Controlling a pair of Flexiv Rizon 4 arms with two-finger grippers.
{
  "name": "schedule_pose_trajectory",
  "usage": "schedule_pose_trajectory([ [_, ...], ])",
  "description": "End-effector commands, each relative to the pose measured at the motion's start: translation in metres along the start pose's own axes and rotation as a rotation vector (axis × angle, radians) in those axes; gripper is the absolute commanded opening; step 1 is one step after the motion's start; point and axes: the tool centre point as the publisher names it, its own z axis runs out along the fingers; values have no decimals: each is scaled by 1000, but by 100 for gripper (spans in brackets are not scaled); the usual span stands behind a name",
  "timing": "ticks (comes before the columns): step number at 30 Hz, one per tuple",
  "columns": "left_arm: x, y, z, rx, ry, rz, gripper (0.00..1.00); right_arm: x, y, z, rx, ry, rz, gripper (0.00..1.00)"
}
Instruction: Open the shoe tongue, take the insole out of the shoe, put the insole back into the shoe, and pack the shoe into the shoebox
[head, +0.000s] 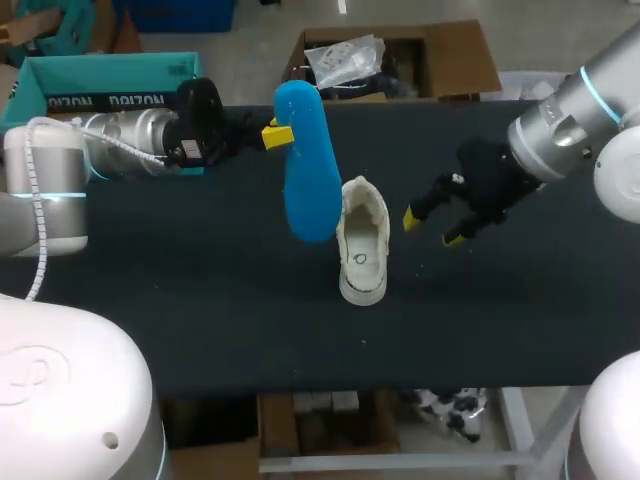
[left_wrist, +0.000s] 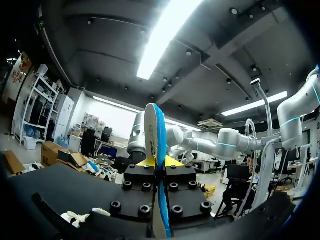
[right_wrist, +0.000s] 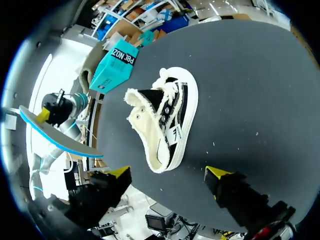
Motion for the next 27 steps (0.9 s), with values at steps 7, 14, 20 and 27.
schedule_pose_trajectory([
  [7, 9, 4, 15, -14, -338, -73, 0, -1, 0, -5, 8, 8, -2, 100],
  [14, 6, 12, 13, 10, -366, -128, 0, 4, 1, -19, 132, 196, 414, 100],
  [20, 6, 12, 13, 10, -366, -128, 0, 8, -3, -20, 180, 221, 424, 100],
  [27, 6, 12, 13, 10, -366, -128, 0, 8, -3, -20, 180, 221, 424, 100],
])
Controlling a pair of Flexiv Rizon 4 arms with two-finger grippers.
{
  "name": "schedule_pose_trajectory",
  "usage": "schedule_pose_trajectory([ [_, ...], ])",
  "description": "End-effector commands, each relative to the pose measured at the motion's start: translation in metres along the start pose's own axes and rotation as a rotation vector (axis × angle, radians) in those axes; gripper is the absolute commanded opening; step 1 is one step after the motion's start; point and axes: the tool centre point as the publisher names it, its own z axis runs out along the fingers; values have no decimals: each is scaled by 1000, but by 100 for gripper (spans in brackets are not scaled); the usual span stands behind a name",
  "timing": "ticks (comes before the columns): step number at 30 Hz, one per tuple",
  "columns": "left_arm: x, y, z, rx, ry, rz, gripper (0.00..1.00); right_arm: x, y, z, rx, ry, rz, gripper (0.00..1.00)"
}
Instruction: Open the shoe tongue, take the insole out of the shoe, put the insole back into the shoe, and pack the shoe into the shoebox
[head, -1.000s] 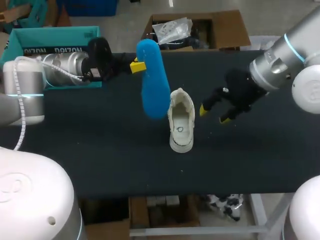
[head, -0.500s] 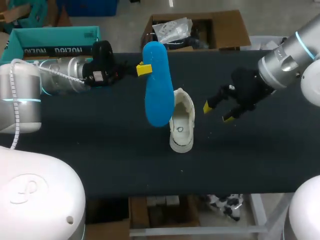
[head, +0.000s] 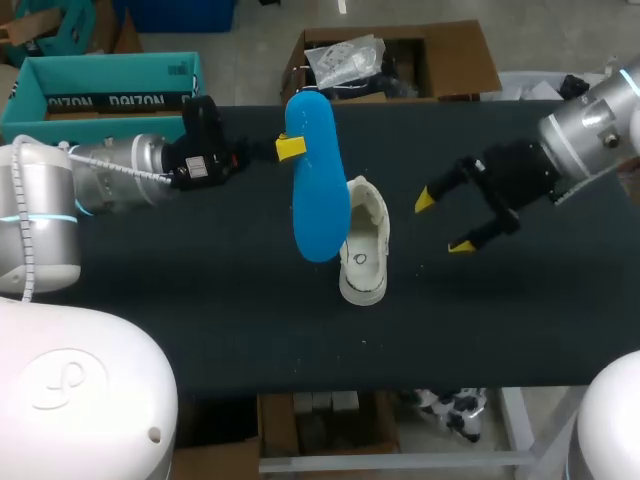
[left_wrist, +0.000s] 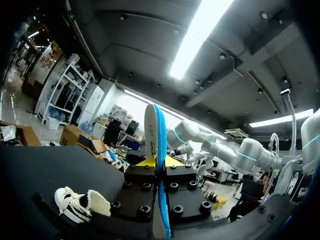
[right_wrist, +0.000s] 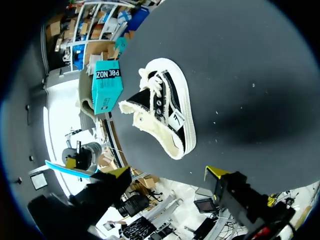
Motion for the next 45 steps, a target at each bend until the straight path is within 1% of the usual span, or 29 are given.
schedule_pose_trajectory([
  [1, 4, 0, 1, 1, -96, 1, 0, -1, 7, -2, 63, 4, -4, 100],
  [2, 4, 0, 1, 1, -96, 1, 0, 2, 16, 0, 98, -2, 40, 100],
  [3, 4, 0, 1, 1, -96, 1, 0, 4, 18, 0, 104, -9, 68, 100],
  [4, 4, 0, 1, 1, -96, 1, 0, 9, 20, 0, 114, -29, 150, 100],
  [5, 4, 0, 1, 1, -96, 1, 0, 12, 19, 0, 103, -40, 175, 100],
  [6, 4, 0, 1, 1, -96, 1, 0, 17, 16, -1, 134, -36, 295, 100],
  [8, 4, 0, 1, 1, -96, 1, 0, 17, 16, -1, 134, -36, 295, 100],
  [9, 4, 0, 1, 1, -96, 1, 0, 19, 4, -9, 153, -18, 504, 100],
  [10, 4, 0, 1, 1, -96, 1, 0, 17, -1, -8, 184, -37, 697, 100],
  [29, 4, 0, 1, 1, -96, 1, 0, 17, -1, -8, 184, -37, 697, 100],
  [30, 4, 0, 1, 1, -96, 1, 0, 23, 2, -10, 167, -26, 710, 100],
  [32, 4, 0, 1, 1, -96, 1, 0, 31, 8, -10, 192, -15, 749, 100],
  [35, 4, 0, 1, 1, -96, 1, 0, 35, 11, -8, 223, 28, 817, 100],
  [36, 4, 0, 1, 1, -96, 1, 0, 36, 12, -7, 221, 43, 841, 100],
  [39, 4, 0, 1, 1, -96, 1, 0, 39, 12, -3, 254, 71, 901, 100],
  [40, 4, 0, 1, 1, -96, 1, 0, 40, 12, 0, 285, 84, 914, 100],
  [43, 4, 0, 1, 1, -96, 1, 0, 44, 10, 7, 333, 96, 967, 100],
  [44, 2, 3, 5, 5, -108, 61, 0, 46, 9, 10, 333, 100, 982, 100],
  [45, 1, 5, 8, 10, -105, 101, 0, 47, 8, 13, 338, 90, 1006, 100],
])
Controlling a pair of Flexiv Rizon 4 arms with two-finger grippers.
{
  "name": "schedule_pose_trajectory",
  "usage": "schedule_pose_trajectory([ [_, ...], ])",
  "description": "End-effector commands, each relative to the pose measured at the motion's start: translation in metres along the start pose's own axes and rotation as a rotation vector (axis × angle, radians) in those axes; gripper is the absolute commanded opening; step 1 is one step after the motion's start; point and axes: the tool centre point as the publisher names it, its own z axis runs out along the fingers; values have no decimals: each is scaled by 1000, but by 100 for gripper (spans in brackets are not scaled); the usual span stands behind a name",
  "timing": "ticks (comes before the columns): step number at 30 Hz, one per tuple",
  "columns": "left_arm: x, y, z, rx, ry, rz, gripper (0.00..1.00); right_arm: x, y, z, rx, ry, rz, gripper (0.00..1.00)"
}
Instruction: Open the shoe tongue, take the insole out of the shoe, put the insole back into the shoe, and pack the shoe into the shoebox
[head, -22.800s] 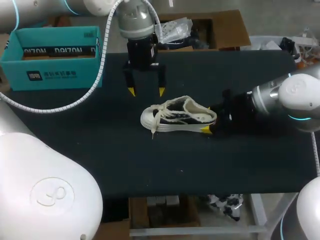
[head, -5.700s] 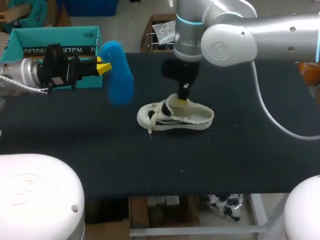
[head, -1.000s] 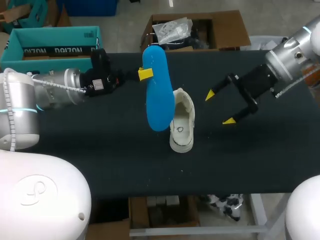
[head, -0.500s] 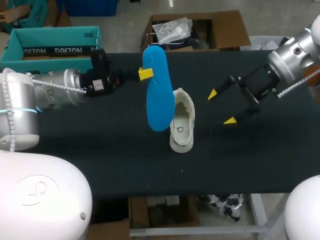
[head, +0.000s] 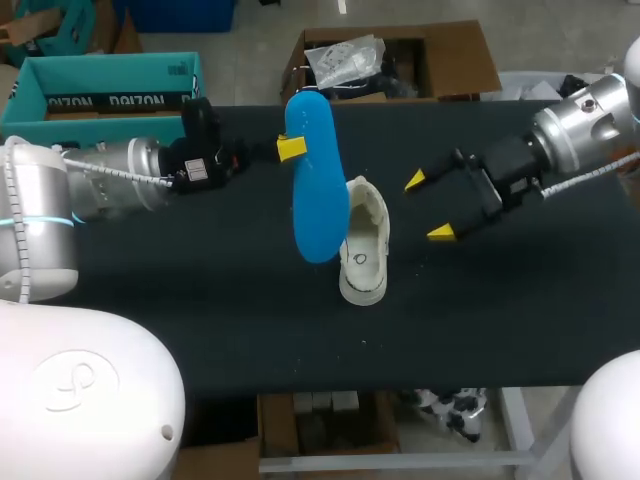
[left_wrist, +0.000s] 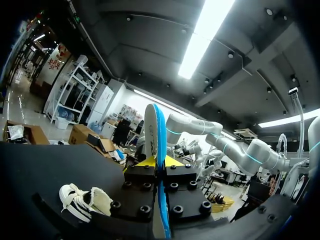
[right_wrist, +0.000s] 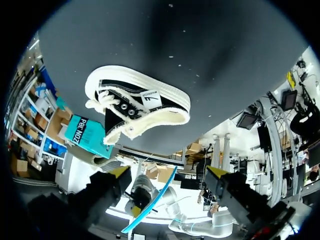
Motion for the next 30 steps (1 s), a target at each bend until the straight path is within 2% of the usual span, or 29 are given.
schedule_pose_trajectory([
  [1, -1, 9, 11, 21, -7, 141, 0, 5, 5, 12, 48, -14, 45, 100],
  [5, 0, 23, 22, 43, 35, 299, 0, 3, 1, 19, 73, -2, 82, 100],
  [12, -2, 40, 38, 74, 136, 408, 0, 1, -1, 31, 120, 24, 127, 100],
  [14, -4, 44, 41, 78, 162, 443, 0, 1, -1, 35, 137, 24, 134, 87],
  [15, -5, 45, 42, 84, 180, 444, 0, 1, -1, 35, 149, 26, 132, 84],
  [17, -9, 48, 44, 88, 201, 464, 0, 1, 0, 38, 158, 28, 146, 69],
  [19, -12, 52, 47, 89, 215, 460, 0, 1, 2, 39, 172, 34, 145, 64],
  [21, -14, 56, 50, 86, 219, 469, 0, 1, 3, 40, 185, 40, 144, 59],
  [27, -15, 64, 58, 94, 258, 465, 0, 6, 6, 42, 210, 55, 144, 59],
  [30, -14, 66, 61, 97, 267, 473, 0, 7, 7, 42, 218, 57, 145, 56],
])
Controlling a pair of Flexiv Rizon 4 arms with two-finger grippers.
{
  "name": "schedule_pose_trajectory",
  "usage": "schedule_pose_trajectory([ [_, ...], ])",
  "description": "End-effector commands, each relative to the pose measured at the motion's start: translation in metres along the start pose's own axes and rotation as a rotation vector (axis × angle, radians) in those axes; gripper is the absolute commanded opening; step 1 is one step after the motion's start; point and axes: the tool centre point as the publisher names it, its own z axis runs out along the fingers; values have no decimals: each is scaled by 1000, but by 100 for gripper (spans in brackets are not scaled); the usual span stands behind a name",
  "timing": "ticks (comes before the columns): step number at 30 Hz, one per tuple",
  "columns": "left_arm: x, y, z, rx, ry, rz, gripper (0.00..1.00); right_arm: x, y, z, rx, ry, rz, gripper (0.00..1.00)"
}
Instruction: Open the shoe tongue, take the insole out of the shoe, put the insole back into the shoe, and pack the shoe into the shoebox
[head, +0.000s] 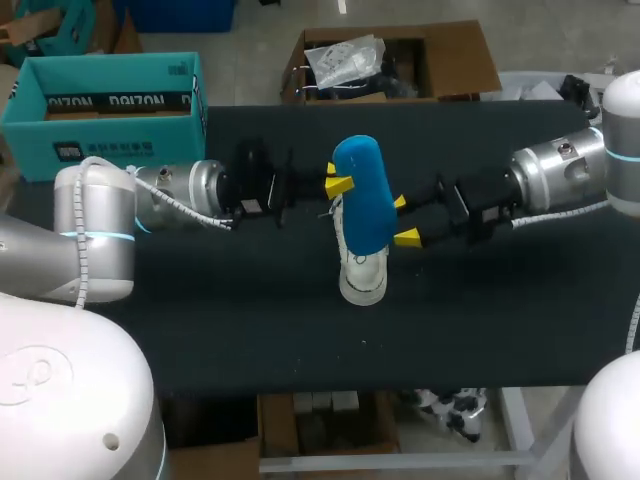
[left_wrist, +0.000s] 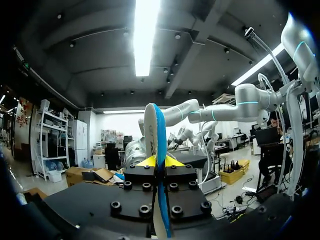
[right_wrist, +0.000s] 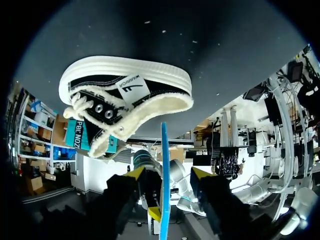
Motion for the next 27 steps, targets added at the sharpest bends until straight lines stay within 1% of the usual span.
schedule_pose_trajectory([
  [1, -4, 9, 4, 63, 30, 9, 0, 3, 5, 0, 17, -4, -1, 54],
  [3, -5, 10, 5, 65, 32, 7, 0, 4, 6, 0, 22, 1, 0, 42],
  [5, -5, 11, 6, 67, 33, 7, 0, 5, 7, -1, 25, 2, 2, 27],
  [6, -5, 11, 6, 71, 35, 5, 0, 5, 7, -1, 26, 2, 3, 11],
  [7, -6, 11, 6, 71, 36, 4, 0, 6, 8, -1, 27, 2, 3, 0],
  [12, -6, 14, 7, 65, 40, -7, 0, 8, 9, -1, 33, -2, -5, 0],
  [15, -7, 14, 4, 45, 51, -16, 0, 7, 11, -1, 38, -6, -16, 0],
  [16, -7, 13, 3, 36, 64, -22, 44, 7, 11, -1, 39, -7, -18, 0],
  [17, -7, 12, 2, 26, 75, -20, 77, 6, 11, -1, 39, -9, -20, 0],
  [18, -7, 11, 0, 16, 90, -16, 100, 5, 11, -1, 42, -10, -30, 0],
  [24, -6, 0, -10, -88, 206, 22, 100, -9, 11, -3, 59, -11, -70, 0],
  [26, -7, -4, -15, -119, 254, 8, 100, -15, 10, -4, 63, -17, -88, 0],
  [27, -7, -5, -17, -149, 281, 11, 100, -17, 10, -4, 60, -20, -96, 0],
])
